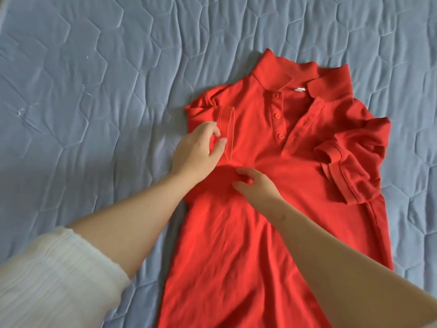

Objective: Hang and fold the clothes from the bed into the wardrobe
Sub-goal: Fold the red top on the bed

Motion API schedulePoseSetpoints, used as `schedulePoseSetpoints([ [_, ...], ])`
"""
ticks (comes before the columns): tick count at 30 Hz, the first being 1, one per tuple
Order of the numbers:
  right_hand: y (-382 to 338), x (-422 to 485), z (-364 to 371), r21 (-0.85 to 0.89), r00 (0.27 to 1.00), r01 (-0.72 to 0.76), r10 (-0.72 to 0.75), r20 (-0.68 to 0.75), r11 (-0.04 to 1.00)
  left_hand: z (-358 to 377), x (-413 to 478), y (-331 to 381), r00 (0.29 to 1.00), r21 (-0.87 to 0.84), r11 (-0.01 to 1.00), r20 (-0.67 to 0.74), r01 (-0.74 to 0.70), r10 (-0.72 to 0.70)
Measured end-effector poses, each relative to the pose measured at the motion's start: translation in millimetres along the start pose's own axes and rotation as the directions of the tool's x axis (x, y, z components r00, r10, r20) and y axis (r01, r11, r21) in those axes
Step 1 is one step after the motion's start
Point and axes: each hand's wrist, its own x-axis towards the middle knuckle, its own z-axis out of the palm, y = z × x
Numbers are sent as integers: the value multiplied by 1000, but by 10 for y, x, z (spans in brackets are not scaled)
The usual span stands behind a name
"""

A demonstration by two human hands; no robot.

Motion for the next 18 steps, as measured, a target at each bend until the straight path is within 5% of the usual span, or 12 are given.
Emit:
schedulePoseSetpoints([
  [3,96,-120,-141,74,975,18,-1,-221,997,95,20,-6,874,418,907,456,-46,-166],
  [6,305,-308,-419,99,883,-55,95,-459,994,95,50,189,922,483,875,317,44,-221],
  [9,606,-539,-766,160,752,-176,238,-614,971,111,105,631,994,388,921,95,9,-50],
  [14,1063,-809,-1184,204,642,-406,437,-630,891,467,247,1524,972,-6,999,231,-36,37],
  [18,1345,-875,-1316,179,670,-432,447,-592,884,894,537,2026,967,-10,997,241,-79,79],
])
